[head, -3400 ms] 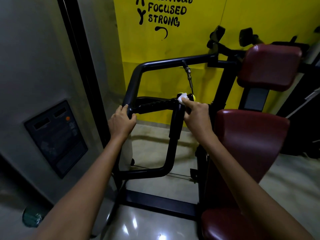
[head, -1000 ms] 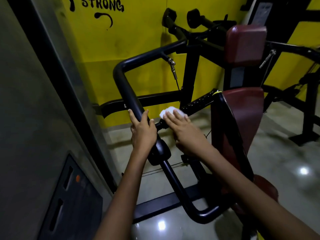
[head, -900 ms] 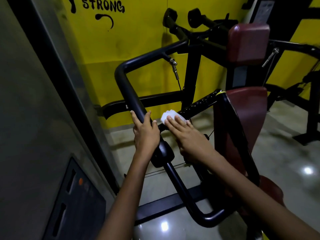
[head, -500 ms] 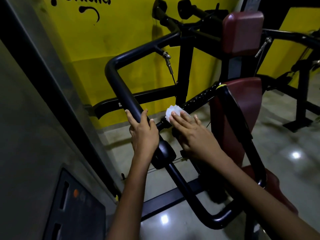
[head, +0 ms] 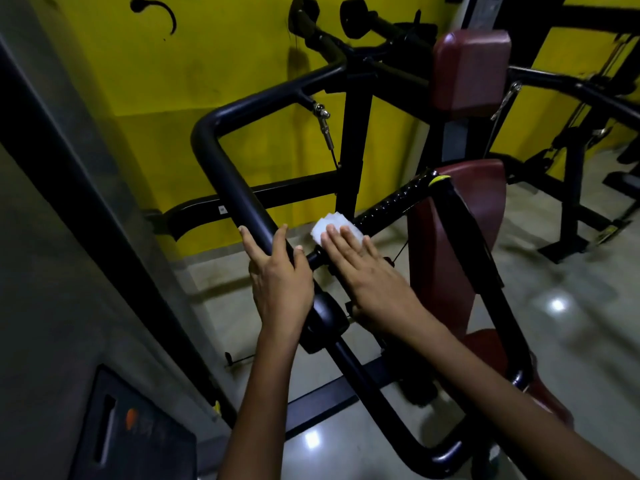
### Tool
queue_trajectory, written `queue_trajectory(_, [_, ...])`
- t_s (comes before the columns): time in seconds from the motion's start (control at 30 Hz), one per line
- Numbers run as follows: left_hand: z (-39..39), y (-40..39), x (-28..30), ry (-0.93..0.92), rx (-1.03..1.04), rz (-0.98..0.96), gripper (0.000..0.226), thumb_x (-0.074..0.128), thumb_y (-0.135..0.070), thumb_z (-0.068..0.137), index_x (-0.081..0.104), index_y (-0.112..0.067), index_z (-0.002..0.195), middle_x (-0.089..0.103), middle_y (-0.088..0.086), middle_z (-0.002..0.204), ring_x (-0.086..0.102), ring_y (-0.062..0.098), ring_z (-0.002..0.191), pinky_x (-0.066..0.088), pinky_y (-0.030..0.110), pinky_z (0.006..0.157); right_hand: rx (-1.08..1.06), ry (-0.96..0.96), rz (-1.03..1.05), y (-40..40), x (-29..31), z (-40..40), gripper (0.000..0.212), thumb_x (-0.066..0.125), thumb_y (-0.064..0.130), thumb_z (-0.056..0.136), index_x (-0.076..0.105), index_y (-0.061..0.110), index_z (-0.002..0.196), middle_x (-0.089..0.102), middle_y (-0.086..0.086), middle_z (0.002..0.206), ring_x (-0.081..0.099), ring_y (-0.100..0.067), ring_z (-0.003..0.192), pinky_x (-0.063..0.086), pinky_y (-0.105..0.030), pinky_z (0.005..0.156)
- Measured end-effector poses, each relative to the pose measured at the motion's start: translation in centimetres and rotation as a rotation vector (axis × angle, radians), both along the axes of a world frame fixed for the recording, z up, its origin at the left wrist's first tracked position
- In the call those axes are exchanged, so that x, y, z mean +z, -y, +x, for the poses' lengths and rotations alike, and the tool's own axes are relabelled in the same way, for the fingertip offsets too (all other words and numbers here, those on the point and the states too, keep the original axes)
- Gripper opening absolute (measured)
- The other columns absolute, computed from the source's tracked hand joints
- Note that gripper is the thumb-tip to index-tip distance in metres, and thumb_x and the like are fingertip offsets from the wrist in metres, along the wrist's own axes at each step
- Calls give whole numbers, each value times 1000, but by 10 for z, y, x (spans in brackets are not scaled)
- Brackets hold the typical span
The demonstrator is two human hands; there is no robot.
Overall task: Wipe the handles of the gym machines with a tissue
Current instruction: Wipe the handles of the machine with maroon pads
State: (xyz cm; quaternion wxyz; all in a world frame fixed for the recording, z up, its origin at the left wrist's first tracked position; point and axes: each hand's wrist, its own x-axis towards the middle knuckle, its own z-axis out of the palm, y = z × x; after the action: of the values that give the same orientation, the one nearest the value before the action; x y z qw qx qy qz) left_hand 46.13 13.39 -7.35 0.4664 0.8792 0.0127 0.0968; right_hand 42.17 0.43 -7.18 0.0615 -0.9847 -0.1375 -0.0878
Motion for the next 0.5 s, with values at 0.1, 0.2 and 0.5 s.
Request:
queue_trajectory(0.1, [-1,0,-1,11,-6,6,43,44,-33,98,39,-30,141,-12,-2,158,26,32,138,35,39,102,-34,69,-12,13,-14,-6,100,58,0,67,2,15,148,6,0,156,1,-15,144,0,-30,117])
queue_trajectory(0.2, [0,0,0,17,-6,-9,45,47,-34,97,40,-29,141,-12,-3,158,26,31,138,35,38,101,-81,161,21,18,0,3,90,39,1,67,0,14,147,1,2,153,-1,-13,142,-1,-29,116])
queue_trajectory(0.5, [0,0,-1,27,-4,-14,46,51,-35,95,41,-30,140,-10,-4,158,23,26,141,36,35,99,-82,108,-65,32,7,0,93,49,9,70,-2,17,147,-1,3,153,0,-15,142,-12,-26,113])
